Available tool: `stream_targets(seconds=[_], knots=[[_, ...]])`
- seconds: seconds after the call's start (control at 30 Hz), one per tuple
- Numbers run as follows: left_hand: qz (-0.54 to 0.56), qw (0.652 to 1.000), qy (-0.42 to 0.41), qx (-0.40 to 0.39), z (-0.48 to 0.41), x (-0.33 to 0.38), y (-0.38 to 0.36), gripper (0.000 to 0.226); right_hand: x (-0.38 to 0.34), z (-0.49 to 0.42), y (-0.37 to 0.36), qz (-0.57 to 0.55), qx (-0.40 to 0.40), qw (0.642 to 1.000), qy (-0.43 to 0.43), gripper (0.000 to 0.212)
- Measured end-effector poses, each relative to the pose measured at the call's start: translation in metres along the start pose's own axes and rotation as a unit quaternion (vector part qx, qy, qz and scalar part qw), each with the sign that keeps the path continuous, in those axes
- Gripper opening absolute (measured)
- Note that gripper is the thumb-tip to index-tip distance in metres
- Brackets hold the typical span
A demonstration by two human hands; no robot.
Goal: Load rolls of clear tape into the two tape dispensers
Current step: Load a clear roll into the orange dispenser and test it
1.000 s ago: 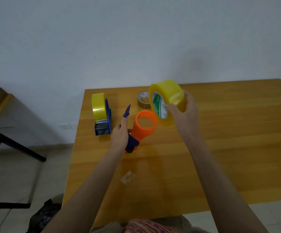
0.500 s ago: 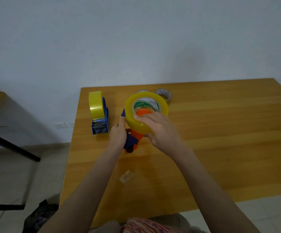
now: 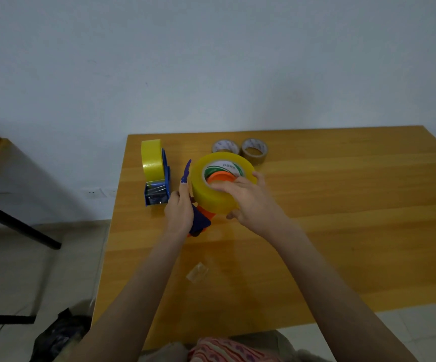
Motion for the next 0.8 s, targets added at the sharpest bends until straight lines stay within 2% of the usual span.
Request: stream_targets(seconds=[0.1, 0.2, 0.33, 0.43, 0.5, 0.53, 0.6, 0.63, 0.7, 0.8], knots=[[0.021, 1.0, 0.003, -0.002, 0.002, -0.003, -0.003, 0.053, -0.003, 0.006, -0.003, 0.033, 0.08, 0.995, 0.058, 0.076], [0.065, 0.998, 0.01, 0.001, 0.007, 0.0, -0.004, 0.044, -0.002, 0.007, -0.007, 0.057, 0.163, 0.981, 0.083, 0.076], [0.103, 0.994, 0.021, 0.009, 0.014, 0.002, -0.004, 0.039, 0.005, 0.006, -0.011, -0.016, 0.187, 0.98, 0.061, 0.069], [0.108, 0.994, -0.01, -0.002, 0.012, 0.01, -0.001, 0.039, 0.006, 0.005, -0.008, -0.172, 0.135, 0.975, 0.02, 0.052], [0.101, 0.994, -0.043, -0.011, 0.011, 0.016, 0.0, 0.041, 0.006, 0.007, -0.007, -0.295, 0.127, 0.947, -0.013, 0.038], [0.099, 0.994, -0.051, -0.012, 0.011, 0.017, 0.001, 0.042, 0.007, 0.009, -0.003, -0.352, 0.162, 0.921, -0.028, 0.032], [0.128, 0.991, -0.046, -0.011, 0.011, 0.017, 0.004, 0.041, 0.012, 0.011, 0.003, -0.461, 0.264, 0.843, -0.087, 0.034], [0.158, 0.987, -0.032, -0.01, 0.012, 0.017, 0.004, 0.039, 0.014, 0.01, 0.003, -0.5, 0.284, 0.807, -0.134, 0.041], [0.21, 0.978, -0.011, -0.008, 0.012, 0.018, 0.004, 0.036, 0.014, 0.004, -0.002, -0.544, 0.239, 0.777, -0.208, 0.059], [0.228, 0.973, -0.014, -0.021, 0.012, 0.024, 0.004, 0.034, 0.003, 0.001, -0.014, -0.627, 0.151, 0.733, -0.217, 0.07]])
Point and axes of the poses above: each hand's wrist, its own z-axis away from the middle knuckle, its own y-axis out of the back of the hand, x = y × z, the point moved 4 cm from there along -z, towards the middle knuckle, and after that the axes turned 2 degrees about -y, right-handed, at the moved point
